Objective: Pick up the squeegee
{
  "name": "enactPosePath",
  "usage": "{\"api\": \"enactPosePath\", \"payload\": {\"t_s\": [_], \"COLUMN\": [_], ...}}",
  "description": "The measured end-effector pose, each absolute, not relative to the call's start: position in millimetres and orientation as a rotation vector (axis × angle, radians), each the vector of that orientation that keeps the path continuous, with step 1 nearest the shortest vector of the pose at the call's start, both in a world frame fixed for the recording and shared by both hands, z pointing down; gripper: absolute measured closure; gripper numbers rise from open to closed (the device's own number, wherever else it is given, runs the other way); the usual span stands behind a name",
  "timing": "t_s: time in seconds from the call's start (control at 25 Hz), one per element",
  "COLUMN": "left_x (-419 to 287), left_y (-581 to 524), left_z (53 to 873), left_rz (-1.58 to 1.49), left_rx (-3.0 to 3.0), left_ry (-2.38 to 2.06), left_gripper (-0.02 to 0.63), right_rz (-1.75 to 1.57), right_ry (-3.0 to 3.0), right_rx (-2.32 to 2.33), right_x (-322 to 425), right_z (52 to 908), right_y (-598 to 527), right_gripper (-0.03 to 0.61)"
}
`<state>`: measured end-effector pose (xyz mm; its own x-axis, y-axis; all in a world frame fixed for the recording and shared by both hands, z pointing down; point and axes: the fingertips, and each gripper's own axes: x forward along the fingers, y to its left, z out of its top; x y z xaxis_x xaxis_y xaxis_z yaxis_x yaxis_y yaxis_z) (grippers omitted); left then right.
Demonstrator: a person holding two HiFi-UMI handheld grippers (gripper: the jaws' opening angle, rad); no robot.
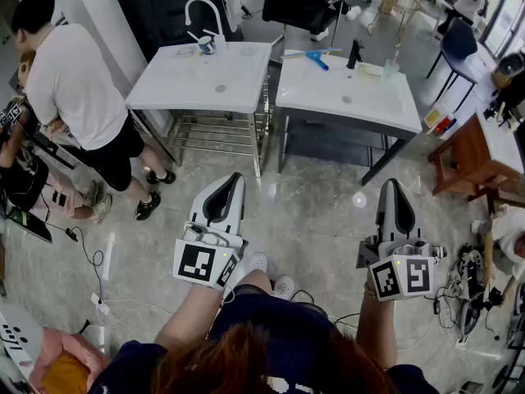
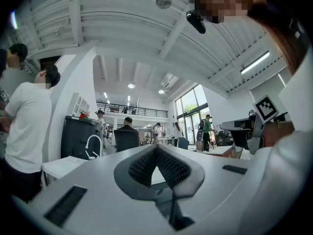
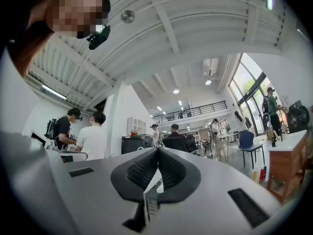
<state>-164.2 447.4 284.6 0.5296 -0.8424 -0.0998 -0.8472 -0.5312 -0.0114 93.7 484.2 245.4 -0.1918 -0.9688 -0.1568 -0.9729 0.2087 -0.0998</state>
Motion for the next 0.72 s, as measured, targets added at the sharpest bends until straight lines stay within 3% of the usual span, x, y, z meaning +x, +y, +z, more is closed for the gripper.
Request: {"api": "enactPosePath", "payload": {"t_s": [0.72], "left_x": [-158.4], "left_y": [402.3], "left_z": [305.3], "left_rz": [0.098], "left_rx": [-2.730], "left_ry": [1.503], "left_gripper": [0.594], "right_rz": [-0.001], "right_ry": [2.327], "right_rx": [-1.844], "right_x": [93.6], "right_z": [260.1], "right_y": [442.0], "right_gripper": [0.563]}}
